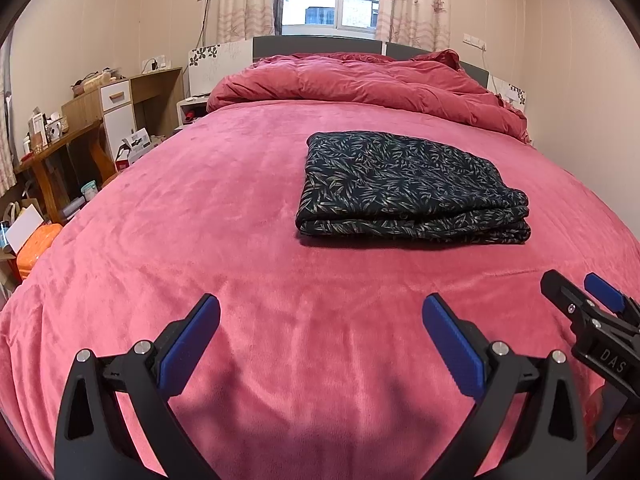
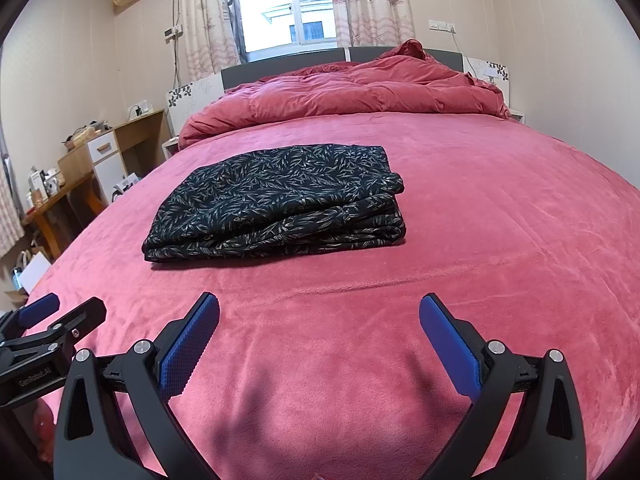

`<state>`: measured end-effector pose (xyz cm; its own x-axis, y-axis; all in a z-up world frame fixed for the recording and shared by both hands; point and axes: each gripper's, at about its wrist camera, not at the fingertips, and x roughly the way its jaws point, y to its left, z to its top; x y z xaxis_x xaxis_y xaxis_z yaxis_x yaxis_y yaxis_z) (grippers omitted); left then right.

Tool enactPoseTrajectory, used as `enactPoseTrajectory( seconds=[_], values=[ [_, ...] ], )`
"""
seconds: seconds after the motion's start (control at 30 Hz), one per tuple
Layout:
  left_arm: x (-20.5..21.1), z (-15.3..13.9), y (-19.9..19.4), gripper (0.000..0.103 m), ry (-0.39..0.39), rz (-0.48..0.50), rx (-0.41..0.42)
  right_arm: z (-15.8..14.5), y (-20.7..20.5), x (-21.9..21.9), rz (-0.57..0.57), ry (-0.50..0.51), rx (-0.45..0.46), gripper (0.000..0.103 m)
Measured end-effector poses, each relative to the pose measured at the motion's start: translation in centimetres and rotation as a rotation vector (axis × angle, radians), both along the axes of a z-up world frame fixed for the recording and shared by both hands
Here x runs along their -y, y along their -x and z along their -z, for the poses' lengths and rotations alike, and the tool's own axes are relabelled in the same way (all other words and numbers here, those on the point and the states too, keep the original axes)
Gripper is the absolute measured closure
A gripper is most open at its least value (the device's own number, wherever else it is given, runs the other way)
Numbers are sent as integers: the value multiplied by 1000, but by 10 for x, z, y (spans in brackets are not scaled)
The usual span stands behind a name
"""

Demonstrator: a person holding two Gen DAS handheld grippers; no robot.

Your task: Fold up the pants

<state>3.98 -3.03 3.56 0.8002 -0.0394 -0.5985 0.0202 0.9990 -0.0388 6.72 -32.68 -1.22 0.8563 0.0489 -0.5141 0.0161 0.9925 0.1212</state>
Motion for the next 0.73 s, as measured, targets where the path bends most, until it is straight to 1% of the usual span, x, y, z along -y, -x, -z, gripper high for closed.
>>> enactPoseTrajectory(
  seconds=[0.37, 0.73],
  values=[
    [1, 3, 0, 2, 0, 0, -12, 0, -2, 1, -5, 1, -4, 4],
    [-3, 12, -6, 2, 8, -22, -63, 1, -7, 4, -13, 8, -12, 4]
  ],
)
